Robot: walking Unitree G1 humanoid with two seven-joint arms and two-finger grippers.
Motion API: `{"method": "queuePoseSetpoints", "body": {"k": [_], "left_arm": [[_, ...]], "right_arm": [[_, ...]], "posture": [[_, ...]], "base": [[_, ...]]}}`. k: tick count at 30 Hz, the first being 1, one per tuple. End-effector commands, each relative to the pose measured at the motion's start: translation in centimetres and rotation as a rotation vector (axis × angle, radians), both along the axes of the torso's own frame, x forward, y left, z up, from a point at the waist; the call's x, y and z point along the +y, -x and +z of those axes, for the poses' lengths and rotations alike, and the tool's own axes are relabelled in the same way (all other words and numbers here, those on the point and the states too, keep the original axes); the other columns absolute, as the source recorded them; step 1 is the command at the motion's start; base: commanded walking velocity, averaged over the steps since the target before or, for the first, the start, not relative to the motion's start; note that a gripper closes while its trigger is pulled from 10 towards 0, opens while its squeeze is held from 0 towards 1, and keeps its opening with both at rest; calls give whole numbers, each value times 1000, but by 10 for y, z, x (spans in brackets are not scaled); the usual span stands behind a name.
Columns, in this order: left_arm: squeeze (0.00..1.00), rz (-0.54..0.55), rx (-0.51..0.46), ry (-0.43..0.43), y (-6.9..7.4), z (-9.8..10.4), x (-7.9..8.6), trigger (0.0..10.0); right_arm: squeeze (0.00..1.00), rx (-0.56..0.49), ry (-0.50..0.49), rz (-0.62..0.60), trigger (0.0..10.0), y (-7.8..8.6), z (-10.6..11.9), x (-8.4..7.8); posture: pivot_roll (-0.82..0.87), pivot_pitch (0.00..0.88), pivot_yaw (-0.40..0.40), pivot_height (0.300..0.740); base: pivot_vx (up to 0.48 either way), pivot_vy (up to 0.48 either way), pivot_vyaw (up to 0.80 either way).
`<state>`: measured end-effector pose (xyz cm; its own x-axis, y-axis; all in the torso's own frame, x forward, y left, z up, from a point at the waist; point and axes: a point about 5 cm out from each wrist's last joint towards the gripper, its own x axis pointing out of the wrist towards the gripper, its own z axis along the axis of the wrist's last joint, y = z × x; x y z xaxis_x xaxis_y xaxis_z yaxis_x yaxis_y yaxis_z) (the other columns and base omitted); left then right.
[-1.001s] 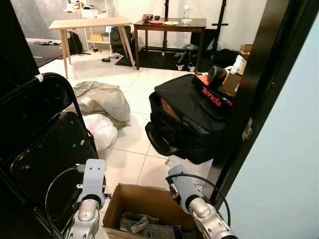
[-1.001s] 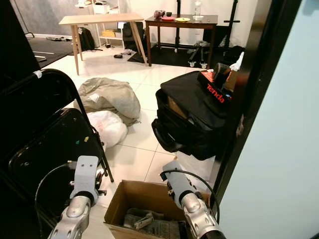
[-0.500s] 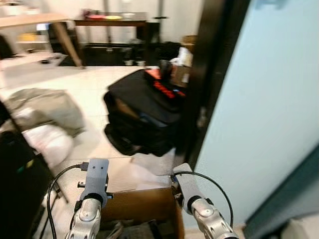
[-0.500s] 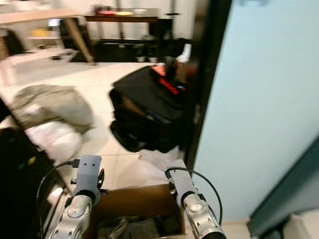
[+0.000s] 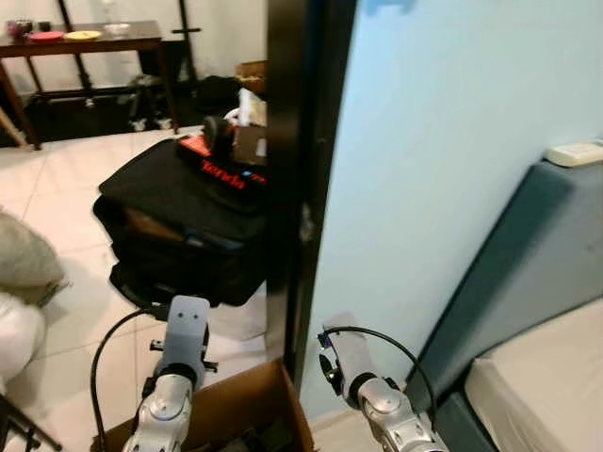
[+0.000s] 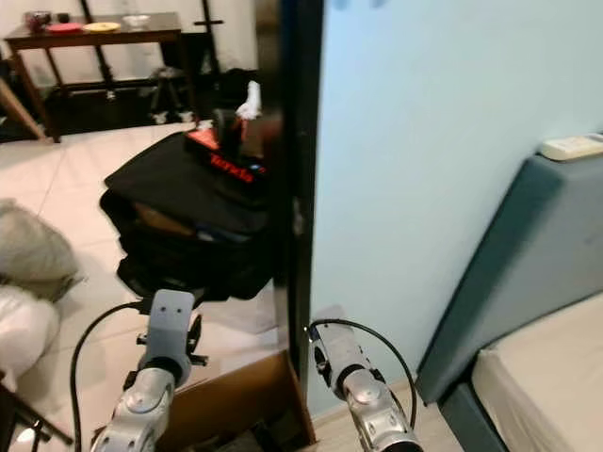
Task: Clean up the room
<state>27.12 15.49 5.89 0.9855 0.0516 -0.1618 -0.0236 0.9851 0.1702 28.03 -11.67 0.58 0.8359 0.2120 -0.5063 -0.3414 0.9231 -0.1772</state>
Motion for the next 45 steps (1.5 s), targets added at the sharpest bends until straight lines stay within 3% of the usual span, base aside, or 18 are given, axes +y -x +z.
{"method": "queuePoseSetpoints", "body": {"k": [1, 36, 44, 45], "left_arm": [[0, 3, 24, -17, 5, -6, 5, 10000], [0, -67, 10, 38, 6, -5, -3, 10000], [0, -35, 2, 28, 6, -4, 0, 10000], [0, -23, 1, 19, 6, -4, 2, 10000]], "right_arm": [[0, 8, -16, 1, 10000, 2, 0, 3], [0, 12, -6, -7, 10000, 5, -1, -1], [0, -41, -10, -17, 10000, 4, 3, -3], [0, -85, -23, -23, 10000, 2, 8, -4]], "posture": [[81, 8, -25, 734], [77, 0, -16, 734], [81, 4, -16, 734], [81, 4, -17, 734]], "base": [[0, 0, -800], [0, 0, -800], [0, 0, -800], [0, 0, -800]]}}
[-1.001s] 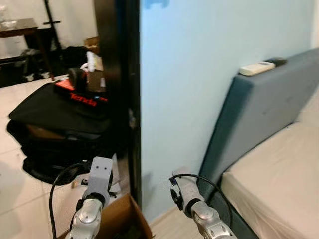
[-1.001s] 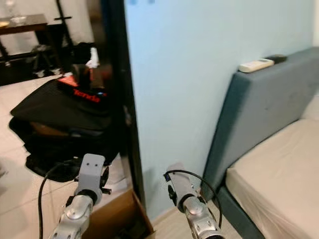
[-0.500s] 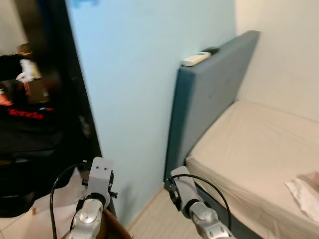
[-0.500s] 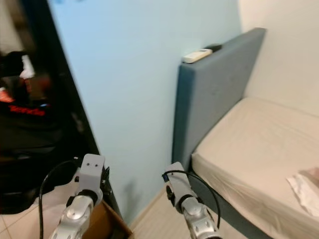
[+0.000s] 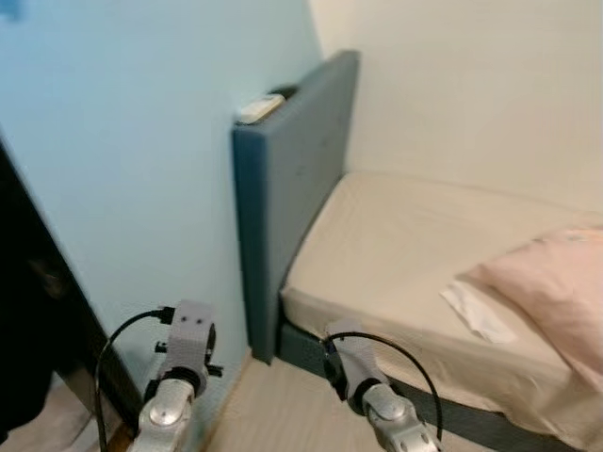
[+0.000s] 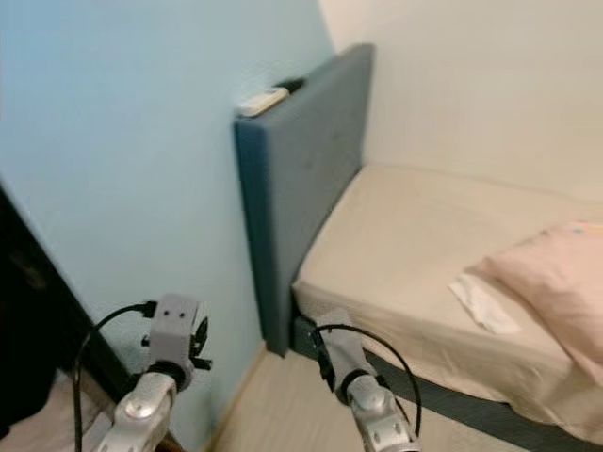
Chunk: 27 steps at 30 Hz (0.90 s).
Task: Clean up the room
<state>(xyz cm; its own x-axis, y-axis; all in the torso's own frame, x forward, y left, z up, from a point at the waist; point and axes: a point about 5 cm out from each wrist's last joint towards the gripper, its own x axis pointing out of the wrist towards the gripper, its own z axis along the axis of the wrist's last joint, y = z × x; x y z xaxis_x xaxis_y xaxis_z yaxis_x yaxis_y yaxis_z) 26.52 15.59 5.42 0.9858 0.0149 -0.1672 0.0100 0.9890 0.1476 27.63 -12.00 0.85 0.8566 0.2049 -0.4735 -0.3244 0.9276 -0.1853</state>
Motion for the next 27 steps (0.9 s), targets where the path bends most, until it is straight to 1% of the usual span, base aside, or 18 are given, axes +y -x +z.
{"method": "queuePoseSetpoints", "body": {"k": [1, 2, 3, 4, 6, 7, 9, 11, 23, 24, 25, 27], "left_arm": [[0, 11, -4, -4, 0, 1, 1, 10000], [0, 19, -3, -2, 1, 0, 3, 10000], [0, 19, -3, -2, 1, 0, 3, 10000], [0, 20, -2, 1, 1, 0, 3, 10000], [0, 20, -2, 1, 1, 0, 3, 10000], [0, 23, -7, 5, 2, 1, 3, 10000], [0, 23, -7, 5, 2, 1, 3, 10000], [0, 23, -20, 17, 3, 2, 2, 10000], [0, 19, -63, 62, 3, 9, 0, 10000], [0, 1, -73, 83, 4, 12, -3, 10000], [0, 1, -73, 83, 4, 12, -3, 10000], [0, -33, -100, 99, 6, 16, -7, 10000]], "right_arm": [[0, -48, -18, -11, 10000, -2, 6, 0], [0, -112, -25, -10, 10000, -5, 13, -1], [0, -112, -25, -10, 10000, -5, 13, -1], [0, -153, -29, -7, 10000, -7, 18, -1], [0, -153, -29, -7, 10000, -7, 18, -1], [0, -234, -38, -2, 10000, -9, 28, -3], [0, -234, -38, -2, 10000, -9, 28, -3], [0, -297, -52, -1, 10000, -9, 36, -5], [0, -325, -79, -9, 10000, -3, 37, -9], [0, -331, -94, -10, 10000, -3, 38, -9], [0, -331, -94, -10, 10000, -3, 38, -9], [0, -352, -88, 11, 10000, -1, 40, -8]], "posture": [[81, 4, -17, 734], [82, 5, -18, 734], [82, 5, -18, 734], [82, 5, -19, 734], [82, 5, -19, 734], [80, 7, -19, 734], [80, 7, -19, 734], [78, 7, -19, 734], [76, 8, -16, 734], [75, 10, -14, 734], [75, 10, -14, 734], [73, 12, -13, 734]], "base": [[0, 0, -800], [0, 0, -800], [0, 0, -800], [0, 0, -800], [0, 0, -800], [0, 0, -800], [0, 0, -800], [0, 0, -800], [0, 0, -800], [0, 0, -406], [0, 0, -406], [0, 0, 0]]}}
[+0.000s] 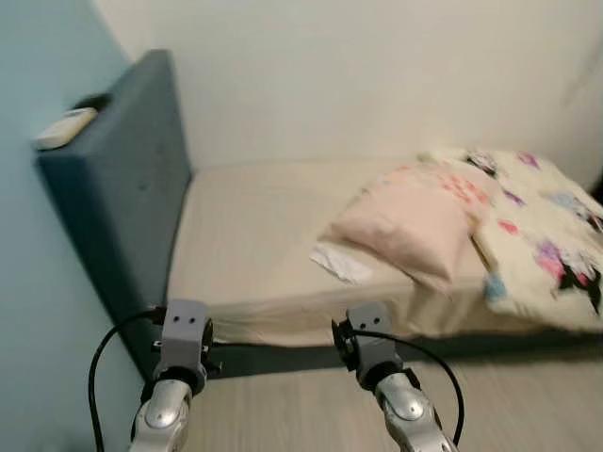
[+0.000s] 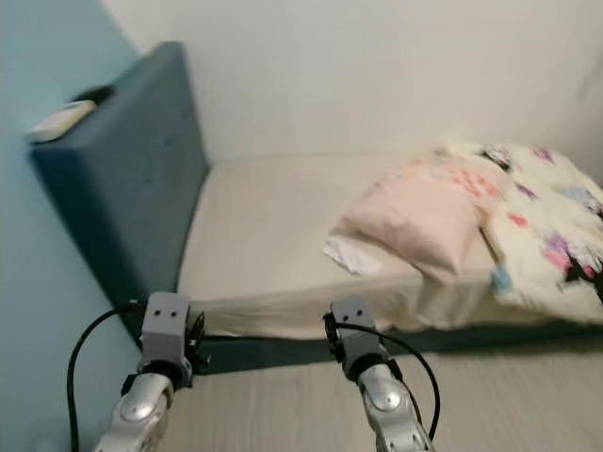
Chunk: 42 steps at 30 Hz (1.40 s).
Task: Clean up the room
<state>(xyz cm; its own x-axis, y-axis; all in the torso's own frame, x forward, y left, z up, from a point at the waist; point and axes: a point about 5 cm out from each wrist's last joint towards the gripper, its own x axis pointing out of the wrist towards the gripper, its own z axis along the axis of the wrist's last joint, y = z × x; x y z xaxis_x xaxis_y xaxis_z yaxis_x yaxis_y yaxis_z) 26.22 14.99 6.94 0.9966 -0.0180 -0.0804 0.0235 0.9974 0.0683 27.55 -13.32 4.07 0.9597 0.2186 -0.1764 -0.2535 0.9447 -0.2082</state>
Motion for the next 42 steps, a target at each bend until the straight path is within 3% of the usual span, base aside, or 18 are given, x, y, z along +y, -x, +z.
{"method": "queuePoseSetpoints", "body": {"k": [1, 21, 42], "left_arm": [[0, -16, -22, 13, 4, 2, -2, 10000], [0, -61, -72, 45, 7, 10, -10, 10000], [0, -74, -91, 54, 7, 13, -10, 10000]], "right_arm": [[0, -52, -5, 27, 10000, -1, 8, 6], [0, -69, 15, 14, 10000, 0, 9, 3], [0, -63, 16, 16, 10000, -2, 8, 4]], "posture": [[72, 12, -13, 734], [68, 16, -18, 734], [66, 3, -22, 734]], "base": [[0, 0, 0], [0, 0, 0], [293, 0, 0]]}}
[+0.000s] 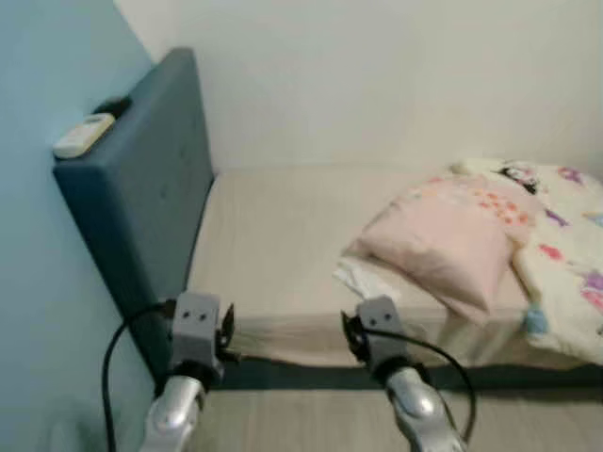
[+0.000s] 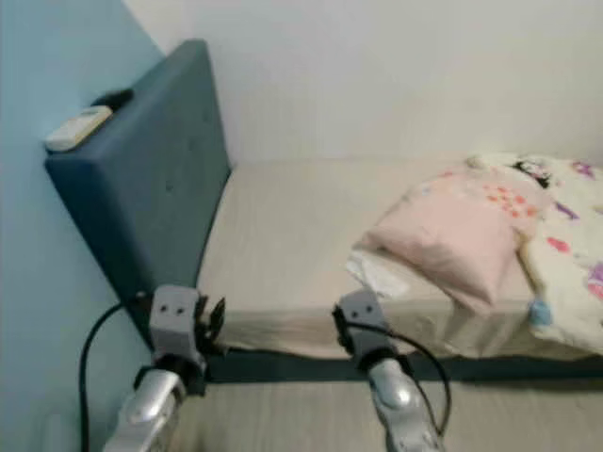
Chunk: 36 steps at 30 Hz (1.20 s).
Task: Clean up the room
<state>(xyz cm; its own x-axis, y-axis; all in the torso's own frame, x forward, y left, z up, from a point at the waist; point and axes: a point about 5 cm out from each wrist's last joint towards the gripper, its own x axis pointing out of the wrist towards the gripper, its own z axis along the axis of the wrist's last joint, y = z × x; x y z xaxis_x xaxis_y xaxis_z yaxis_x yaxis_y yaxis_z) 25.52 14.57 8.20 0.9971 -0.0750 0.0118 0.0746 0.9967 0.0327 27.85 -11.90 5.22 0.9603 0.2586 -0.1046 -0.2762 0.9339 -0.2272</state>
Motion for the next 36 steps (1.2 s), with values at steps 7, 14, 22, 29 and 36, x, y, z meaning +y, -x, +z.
{"method": "queuePoseSetpoints", "body": {"k": [7, 14, 22, 29, 36], "left_arm": [[0, -25, -2, 13, 0, 0, -6, 10000], [0, -35, -4, 9, -1, 1, -7, 10000], [0, -39, -7, 9, -1, 2, -8, 10000], [0, -38, -7, 10, -1, 2, -7, 10000], [0, -39, -9, 13, -2, 3, -8, 10000]], "right_arm": [[0, 9, 17, -25, 10000, 2, -3, -10], [0, 6, 12, -25, 10000, 2, -3, -9], [0, 7, 12, -26, 10000, 3, -4, -9], [0, 7, 13, -26, 10000, 3, -3, -9], [0, 5, 14, -31, 10000, 3, -3, -10]], "posture": [[67, 0, -20, 734], [66, 0, -15, 734], [65, 0, -14, 734], [65, 0, -15, 734], [61, 0, -11, 734]], "base": [[299, 0, 0], [301, 0, 0], [300, 0, 0], [298, 0, 0], [301, 0, 0]]}}
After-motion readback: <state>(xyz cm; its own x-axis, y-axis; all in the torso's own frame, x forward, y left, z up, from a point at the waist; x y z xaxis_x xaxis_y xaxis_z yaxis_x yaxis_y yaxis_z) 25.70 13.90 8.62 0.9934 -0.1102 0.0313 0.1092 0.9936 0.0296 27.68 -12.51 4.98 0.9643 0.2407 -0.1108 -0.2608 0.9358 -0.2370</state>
